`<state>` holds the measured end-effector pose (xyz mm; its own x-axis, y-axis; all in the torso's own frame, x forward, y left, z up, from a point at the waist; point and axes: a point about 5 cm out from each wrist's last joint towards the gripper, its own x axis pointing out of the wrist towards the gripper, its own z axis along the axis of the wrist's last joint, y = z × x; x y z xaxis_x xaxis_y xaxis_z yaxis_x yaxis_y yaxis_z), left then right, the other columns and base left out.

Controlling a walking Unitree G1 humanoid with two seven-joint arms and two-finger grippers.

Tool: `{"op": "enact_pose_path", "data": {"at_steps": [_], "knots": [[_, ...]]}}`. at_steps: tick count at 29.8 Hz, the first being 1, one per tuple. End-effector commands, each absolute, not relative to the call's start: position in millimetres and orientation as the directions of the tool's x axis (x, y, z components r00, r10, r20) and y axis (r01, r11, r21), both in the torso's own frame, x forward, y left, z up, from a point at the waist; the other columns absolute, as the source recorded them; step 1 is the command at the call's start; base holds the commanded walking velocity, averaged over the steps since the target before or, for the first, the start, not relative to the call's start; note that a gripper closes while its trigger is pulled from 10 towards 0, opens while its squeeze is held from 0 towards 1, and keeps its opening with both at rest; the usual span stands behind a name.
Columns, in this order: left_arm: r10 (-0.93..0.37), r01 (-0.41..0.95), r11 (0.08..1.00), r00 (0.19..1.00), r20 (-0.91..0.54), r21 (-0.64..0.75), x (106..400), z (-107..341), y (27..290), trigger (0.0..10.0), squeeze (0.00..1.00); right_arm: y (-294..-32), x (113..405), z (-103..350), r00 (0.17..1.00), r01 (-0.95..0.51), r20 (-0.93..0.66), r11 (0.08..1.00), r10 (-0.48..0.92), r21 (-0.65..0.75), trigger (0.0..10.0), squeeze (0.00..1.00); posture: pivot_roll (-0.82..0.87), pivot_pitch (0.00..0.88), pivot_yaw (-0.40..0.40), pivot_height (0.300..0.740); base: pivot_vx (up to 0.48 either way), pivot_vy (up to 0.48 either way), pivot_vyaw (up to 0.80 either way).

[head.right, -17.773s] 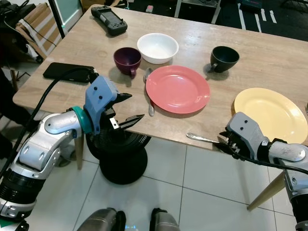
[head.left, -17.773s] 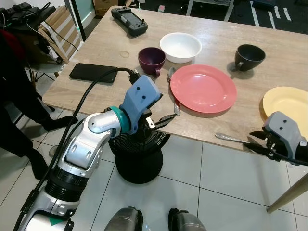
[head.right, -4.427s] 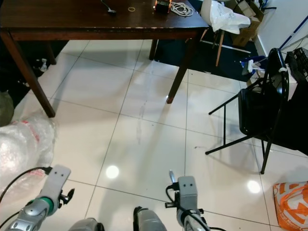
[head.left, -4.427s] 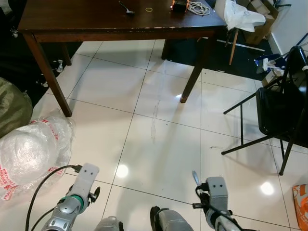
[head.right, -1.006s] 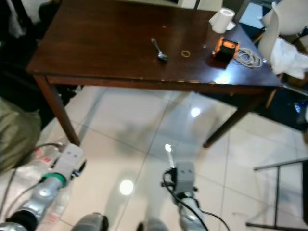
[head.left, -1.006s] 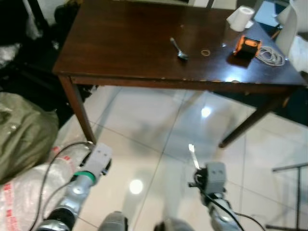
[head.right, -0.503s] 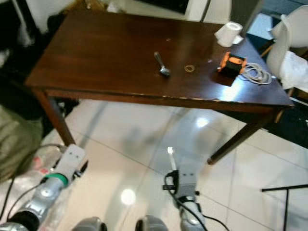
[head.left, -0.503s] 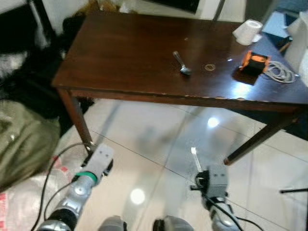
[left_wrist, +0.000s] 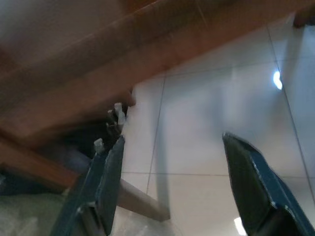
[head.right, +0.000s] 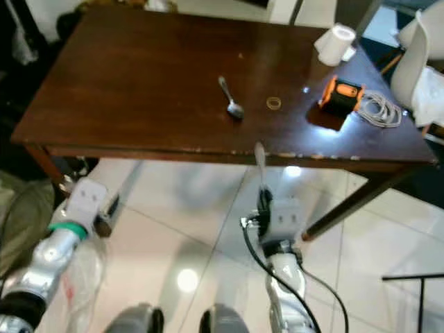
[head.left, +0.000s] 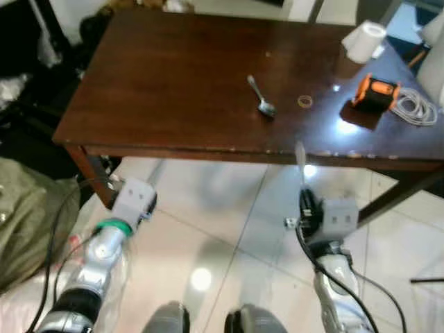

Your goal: Setting the table

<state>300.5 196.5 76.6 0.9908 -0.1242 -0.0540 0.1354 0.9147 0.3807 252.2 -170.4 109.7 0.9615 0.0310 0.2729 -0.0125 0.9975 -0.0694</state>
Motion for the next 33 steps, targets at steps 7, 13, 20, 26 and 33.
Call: {"op": "enact_pose_path", "data": {"at_steps": [7,13,20,26,33], "knots": [[-0.077,-0.023,0.972,0.907,0.413,0.232,336.9,230.4,184.8,10.0,0.00,-175.0,264.9,215.1,0.822,0.006,0.567,0.996,0.048,-0.093,10.0,0.00,0.04,0.040,-0.005,0.740,0.318,0.000,0.00],[-0.118,0.022,0.981,0.856,0.504,0.192,336.1,261.1,154.0,10.0,0.00,-180.0,265.8,211.4,0.847,0.009,0.531,0.997,0.030,-0.071,10.0,0.00,0.05,0.039,-0.002,0.740,0.322,0.000,0.00],[-0.166,0.085,0.977,0.878,0.448,0.195,330.4,249.0,136.1,10.0,0.00,-183.7,259.8,207.0,0.884,0.025,0.468,0.998,0.001,-0.049,10.0,0.00,0.04,0.040,0.006,0.740,0.331,0.000,0.00],[-0.203,0.131,0.970,0.902,0.382,0.206,327.0,234.2,125.7,10.0,0.00,-192.8,256.6,194.9,0.916,0.055,0.399,0.998,-0.050,-0.001,10.0,0.00,0.03,0.041,0.012,0.740,0.334,0.000,0.00],[-0.220,0.151,0.962,0.921,0.320,0.227,322.9,216.3,123.1,10.0,0.00,-201.8,256.7,181.2,0.938,0.070,0.336,0.995,-0.087,0.064,10.0,0.00,0.03,0.043,0.013,0.740,0.337,0.000,0.00]]}}
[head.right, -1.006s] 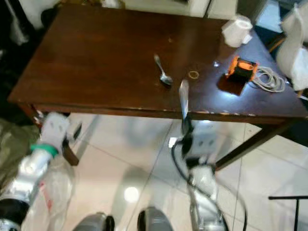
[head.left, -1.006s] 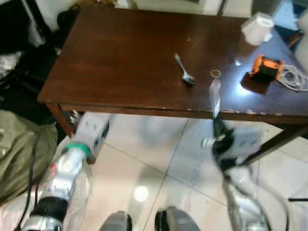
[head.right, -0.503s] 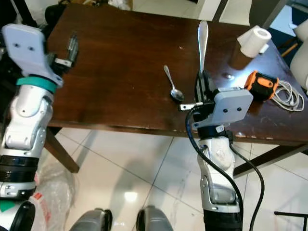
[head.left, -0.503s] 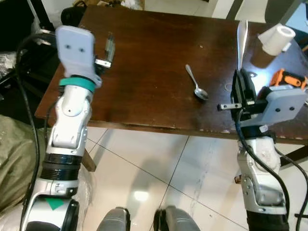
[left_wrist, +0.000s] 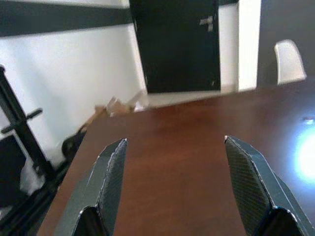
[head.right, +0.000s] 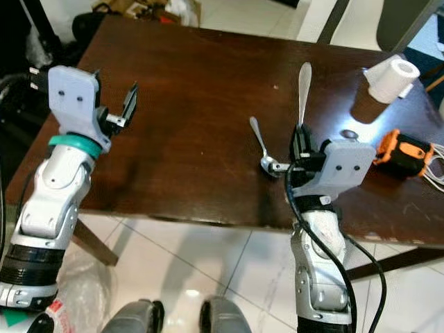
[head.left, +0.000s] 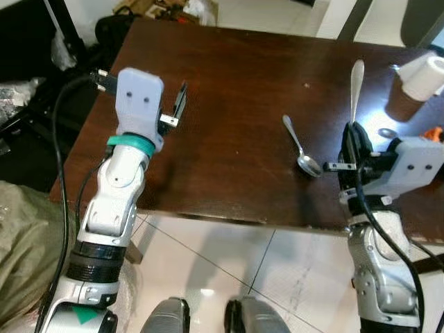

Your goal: Setting the table

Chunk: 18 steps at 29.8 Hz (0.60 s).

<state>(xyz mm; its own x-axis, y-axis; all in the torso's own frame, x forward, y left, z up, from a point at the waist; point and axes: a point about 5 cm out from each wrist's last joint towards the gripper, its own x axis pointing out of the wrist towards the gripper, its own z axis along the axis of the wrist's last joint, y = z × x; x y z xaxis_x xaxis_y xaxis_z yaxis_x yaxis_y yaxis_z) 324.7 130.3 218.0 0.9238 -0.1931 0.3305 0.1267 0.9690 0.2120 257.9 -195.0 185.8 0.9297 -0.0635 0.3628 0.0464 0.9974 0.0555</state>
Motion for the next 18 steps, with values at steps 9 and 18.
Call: {"op": "enact_pose_path", "data": {"at_steps": [9,18], "knots": [[-0.234,0.165,0.951,0.937,0.260,0.261,316.5,201.1,124.5,10.0,0.00,-200.0,257.4,175.6,0.955,0.033,0.290,0.995,-0.059,0.095,10.0,0.00,0.04,0.040,0.008,0.740,0.262,0.000,0.00],[-0.260,0.196,0.940,0.940,0.218,0.278,309.9,187.5,123.2,10.0,0.00,-189.8,257.5,165.8,0.969,-0.043,0.245,0.986,0.001,0.164,10.0,0.00,0.04,0.033,0.007,0.740,0.000,0.000,0.00]]}}
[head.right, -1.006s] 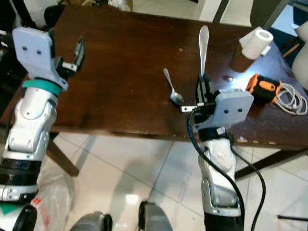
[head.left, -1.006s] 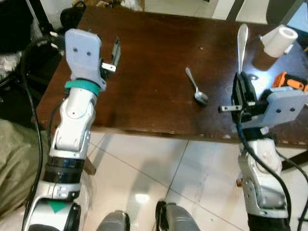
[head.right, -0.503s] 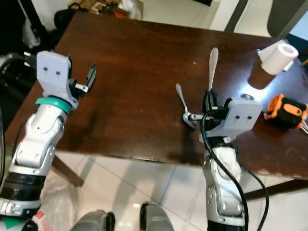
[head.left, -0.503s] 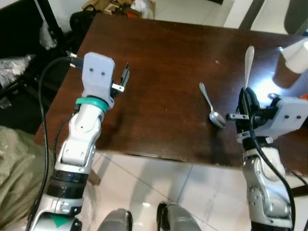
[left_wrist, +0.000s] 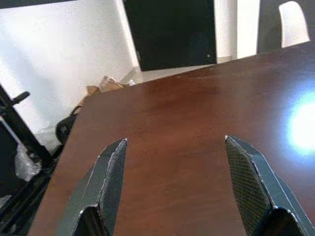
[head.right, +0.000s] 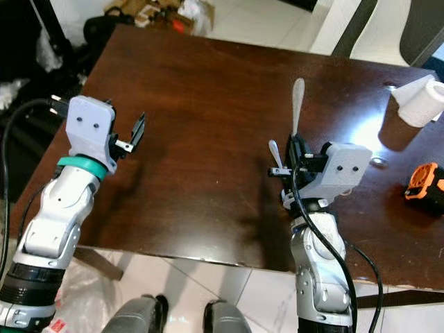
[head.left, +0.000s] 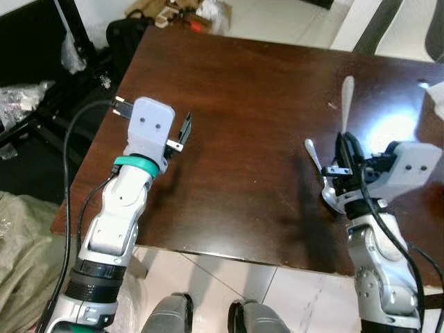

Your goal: Setting the table

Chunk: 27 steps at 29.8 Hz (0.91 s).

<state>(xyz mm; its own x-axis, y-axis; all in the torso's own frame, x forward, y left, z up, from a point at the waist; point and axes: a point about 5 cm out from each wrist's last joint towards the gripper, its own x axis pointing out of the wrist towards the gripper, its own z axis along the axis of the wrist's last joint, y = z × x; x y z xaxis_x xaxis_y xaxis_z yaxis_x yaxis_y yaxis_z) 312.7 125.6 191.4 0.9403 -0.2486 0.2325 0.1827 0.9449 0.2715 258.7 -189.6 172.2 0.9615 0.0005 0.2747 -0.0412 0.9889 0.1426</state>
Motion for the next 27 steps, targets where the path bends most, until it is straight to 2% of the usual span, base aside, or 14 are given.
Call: {"op": "enact_pose_path", "data": {"at_steps": [1,17,20,22,24,25,27], "knots": [[-0.261,0.198,0.940,0.941,0.213,0.277,309.6,186.0,122.8,10.0,0.00,-186.8,257.3,163.2,0.972,-0.059,0.234,0.984,0.018,0.168,10.0,0.00,0.04,0.032,0.007,0.740,0.000,0.000,0.00],[-0.248,0.200,0.939,0.957,0.149,0.281,311.9,175.8,127.2,10.0,0.00,-182.3,260.2,138.0,0.991,-0.096,0.104,0.985,0.081,0.141,10.0,0.00,0.05,0.048,0.027,0.740,0.000,0.000,0.00],[-0.259,0.209,0.935,0.955,0.148,0.287,313.8,179.1,126.3,10.0,0.00,-185.4,276.3,129.4,0.996,-0.083,0.036,0.991,0.080,0.102,10.0,0.00,0.07,0.070,0.044,0.740,0.000,0.000,0.00],[-0.259,0.209,0.935,0.955,0.148,0.287,313.8,179.1,126.3,10.0,0.00,-185.4,276.3,129.4,0.996,-0.083,0.036,0.991,0.080,0.102,10.0,0.00,0.07,0.070,0.044,0.740,0.000,0.000,0.00],[-0.279,0.225,0.928,0.948,0.154,0.297,315.6,185.6,124.1,10.0,0.00,-198.4,300.2,126.5,0.999,-0.037,-0.018,0.996,0.039,0.084,10.0,0.00,0.09,0.090,0.061,0.740,0.000,0.000,0.00],[-0.279,0.225,0.928,0.948,0.154,0.297,315.6,185.6,124.1,10.0,0.00,-198.4,300.2,126.5,0.999,-0.037,-0.018,0.996,0.039,0.084,10.0,0.00,0.09,0.090,0.061,0.740,0.000,0.000,0.00],[-0.296,0.237,0.922,0.941,0.164,0.305,316.8,193.5,123.3,10.0,0.00,-209.6,320.8,124.5,0.997,0.002,-0.073,0.995,0.006,0.099,10.0,0.00,0.11,0.108,0.075,0.740,0.000,0.000,0.00]]}}
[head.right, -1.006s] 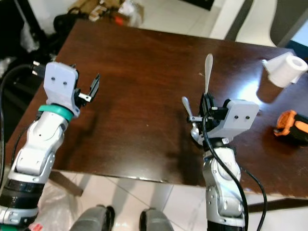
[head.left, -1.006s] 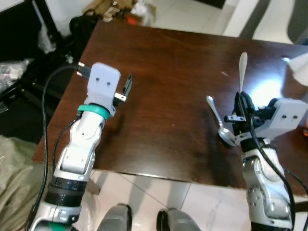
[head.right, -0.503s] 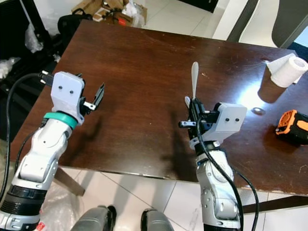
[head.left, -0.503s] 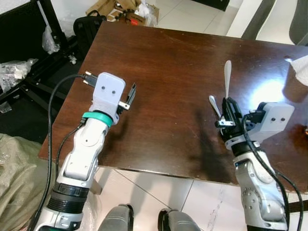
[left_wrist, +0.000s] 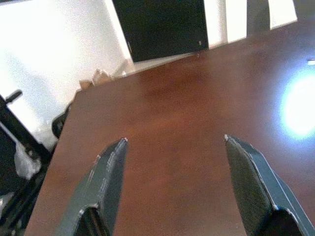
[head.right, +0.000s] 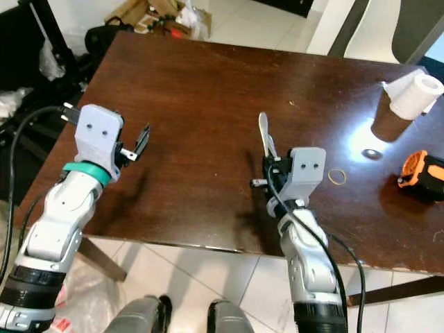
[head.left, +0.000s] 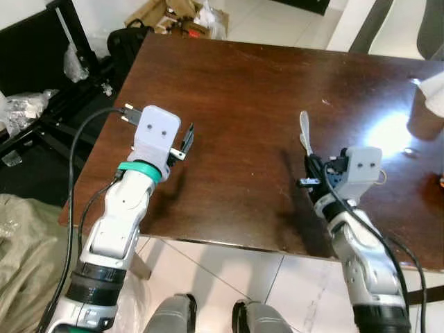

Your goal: Setting the table

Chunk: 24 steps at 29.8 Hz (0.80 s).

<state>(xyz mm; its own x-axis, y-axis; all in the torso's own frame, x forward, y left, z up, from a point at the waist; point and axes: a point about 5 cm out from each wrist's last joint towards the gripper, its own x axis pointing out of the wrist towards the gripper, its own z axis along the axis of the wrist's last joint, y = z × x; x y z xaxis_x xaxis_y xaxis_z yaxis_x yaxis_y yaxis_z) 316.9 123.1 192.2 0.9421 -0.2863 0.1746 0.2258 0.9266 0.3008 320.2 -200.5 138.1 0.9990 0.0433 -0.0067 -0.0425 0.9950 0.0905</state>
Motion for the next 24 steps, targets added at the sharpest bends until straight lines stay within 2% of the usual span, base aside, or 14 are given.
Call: {"op": "enact_pose_path", "data": {"at_steps": [1,8,14,16,24], "knots": [[-0.296,0.237,0.922,0.941,0.164,0.305,316.8,193.5,123.3,10.0,0.00,-209.6,320.8,124.5,0.997,0.002,-0.073,0.995,0.006,0.099,10.0,0.00,0.11,0.108,0.075,0.740,0.000,0.000,0.00],[-0.318,0.254,0.911,0.934,0.164,0.323,312.2,201.9,125.5,10.0,0.00,-214.5,340.7,130.1,0.996,0.025,-0.093,0.989,-0.011,0.149,10.0,0.00,0.16,0.134,0.096,0.740,0.000,0.000,0.00],[-0.324,0.261,0.907,0.933,0.154,0.330,309.1,201.6,126.1,10.0,0.00,-210.1,344.8,133.5,0.996,-0.009,-0.091,0.993,0.020,0.119,10.0,0.00,0.16,0.138,0.092,0.740,0.000,0.000,0.00],[-0.325,0.263,0.908,0.934,0.150,0.327,308.7,200.9,124.8,10.0,0.00,-205.4,341.7,137.7,0.996,-0.026,-0.081,0.997,0.031,0.069,10.0,0.00,0.15,0.139,0.088,0.740,0.000,0.000,0.00],[-0.333,0.277,0.909,0.932,0.141,0.312,308.3,198.0,119.3,10.0,0.00,-187.0,324.9,136.0,0.991,-0.068,-0.116,0.997,0.070,0.024,10.0,0.00,0.11,0.142,0.083,0.740,0.000,0.000,0.00]]}}
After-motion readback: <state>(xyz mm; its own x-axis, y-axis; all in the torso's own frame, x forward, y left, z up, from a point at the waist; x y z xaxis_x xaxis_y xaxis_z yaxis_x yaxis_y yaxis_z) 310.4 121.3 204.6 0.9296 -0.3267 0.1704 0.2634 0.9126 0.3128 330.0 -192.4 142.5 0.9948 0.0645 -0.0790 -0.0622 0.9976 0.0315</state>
